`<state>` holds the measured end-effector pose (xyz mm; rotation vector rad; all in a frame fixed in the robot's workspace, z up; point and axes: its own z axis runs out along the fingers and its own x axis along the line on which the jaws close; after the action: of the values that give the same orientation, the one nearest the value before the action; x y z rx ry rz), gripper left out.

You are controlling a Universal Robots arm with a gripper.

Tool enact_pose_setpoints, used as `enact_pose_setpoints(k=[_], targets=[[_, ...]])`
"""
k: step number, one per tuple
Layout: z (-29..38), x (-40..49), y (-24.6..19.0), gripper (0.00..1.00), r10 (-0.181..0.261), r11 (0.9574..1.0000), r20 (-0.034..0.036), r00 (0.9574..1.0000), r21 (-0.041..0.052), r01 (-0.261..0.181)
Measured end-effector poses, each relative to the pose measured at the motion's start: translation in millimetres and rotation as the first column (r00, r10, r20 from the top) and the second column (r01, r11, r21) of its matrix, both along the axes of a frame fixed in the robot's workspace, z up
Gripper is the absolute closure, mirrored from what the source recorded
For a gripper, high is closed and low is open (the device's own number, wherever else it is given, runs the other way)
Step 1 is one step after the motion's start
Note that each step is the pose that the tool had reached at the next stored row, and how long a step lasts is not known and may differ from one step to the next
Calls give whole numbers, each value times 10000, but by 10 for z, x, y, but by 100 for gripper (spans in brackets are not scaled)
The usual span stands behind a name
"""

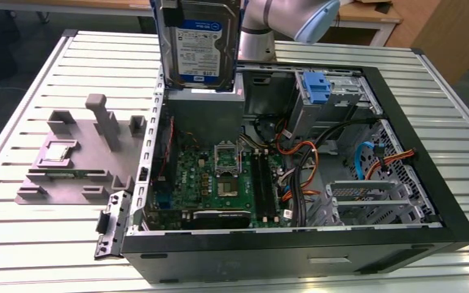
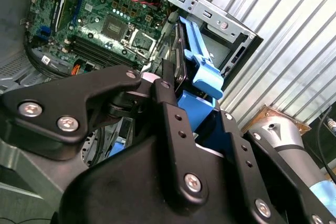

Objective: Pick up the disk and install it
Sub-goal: 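Pick up the disk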

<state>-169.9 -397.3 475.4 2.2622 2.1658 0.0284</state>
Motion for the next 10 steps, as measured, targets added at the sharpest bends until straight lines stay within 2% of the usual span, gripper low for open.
enact_pose_setpoints(k=[10], targets=[[0, 2, -23, 63, 1, 10000, 0, 10000, -21, -1]])
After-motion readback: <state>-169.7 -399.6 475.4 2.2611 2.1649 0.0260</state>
